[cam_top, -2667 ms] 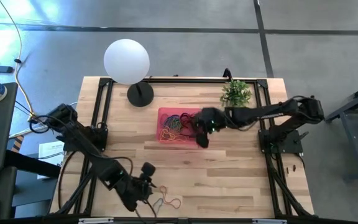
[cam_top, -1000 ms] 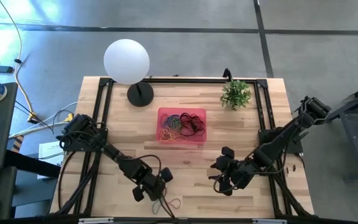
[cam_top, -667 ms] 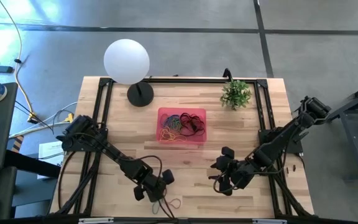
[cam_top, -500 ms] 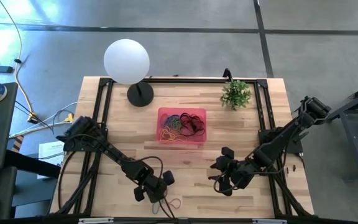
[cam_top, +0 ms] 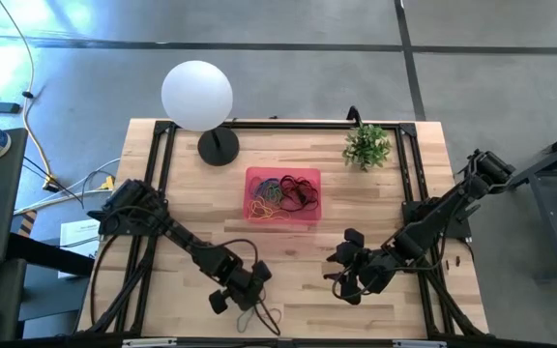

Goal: Pick and place rubber bands into bin
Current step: Put the red rubber band into the red bin

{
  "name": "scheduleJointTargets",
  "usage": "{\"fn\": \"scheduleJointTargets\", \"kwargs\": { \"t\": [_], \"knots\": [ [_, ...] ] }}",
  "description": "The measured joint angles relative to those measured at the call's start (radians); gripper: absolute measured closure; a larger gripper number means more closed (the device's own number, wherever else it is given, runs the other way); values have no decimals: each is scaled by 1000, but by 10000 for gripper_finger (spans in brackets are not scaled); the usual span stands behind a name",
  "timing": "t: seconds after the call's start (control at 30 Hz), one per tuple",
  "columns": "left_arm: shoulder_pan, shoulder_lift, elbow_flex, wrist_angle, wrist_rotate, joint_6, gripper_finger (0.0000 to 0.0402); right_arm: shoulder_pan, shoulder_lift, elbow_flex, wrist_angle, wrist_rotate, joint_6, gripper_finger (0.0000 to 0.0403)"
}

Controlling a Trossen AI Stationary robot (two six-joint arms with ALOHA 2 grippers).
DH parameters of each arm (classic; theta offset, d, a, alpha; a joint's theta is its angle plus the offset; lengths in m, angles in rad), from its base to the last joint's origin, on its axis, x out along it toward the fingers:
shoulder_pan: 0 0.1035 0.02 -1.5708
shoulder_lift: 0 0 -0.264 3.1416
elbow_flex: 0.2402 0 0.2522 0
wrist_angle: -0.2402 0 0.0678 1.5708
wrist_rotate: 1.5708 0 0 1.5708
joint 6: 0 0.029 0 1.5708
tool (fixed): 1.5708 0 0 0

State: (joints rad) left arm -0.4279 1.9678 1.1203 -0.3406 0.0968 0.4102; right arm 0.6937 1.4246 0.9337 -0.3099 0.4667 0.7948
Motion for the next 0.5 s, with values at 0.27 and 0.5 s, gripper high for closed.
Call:
{"fn": "scheduleJointTargets", "kwargs": {
  "t": [0.27,0.5],
  "knots": [
    [12,0,-2,5,-24,-81,399,0,0,0,0,6,1,199],
    [13,9,74,-46,-67,-92,401,0,0,0,1,6,1,199]
  ]
}}
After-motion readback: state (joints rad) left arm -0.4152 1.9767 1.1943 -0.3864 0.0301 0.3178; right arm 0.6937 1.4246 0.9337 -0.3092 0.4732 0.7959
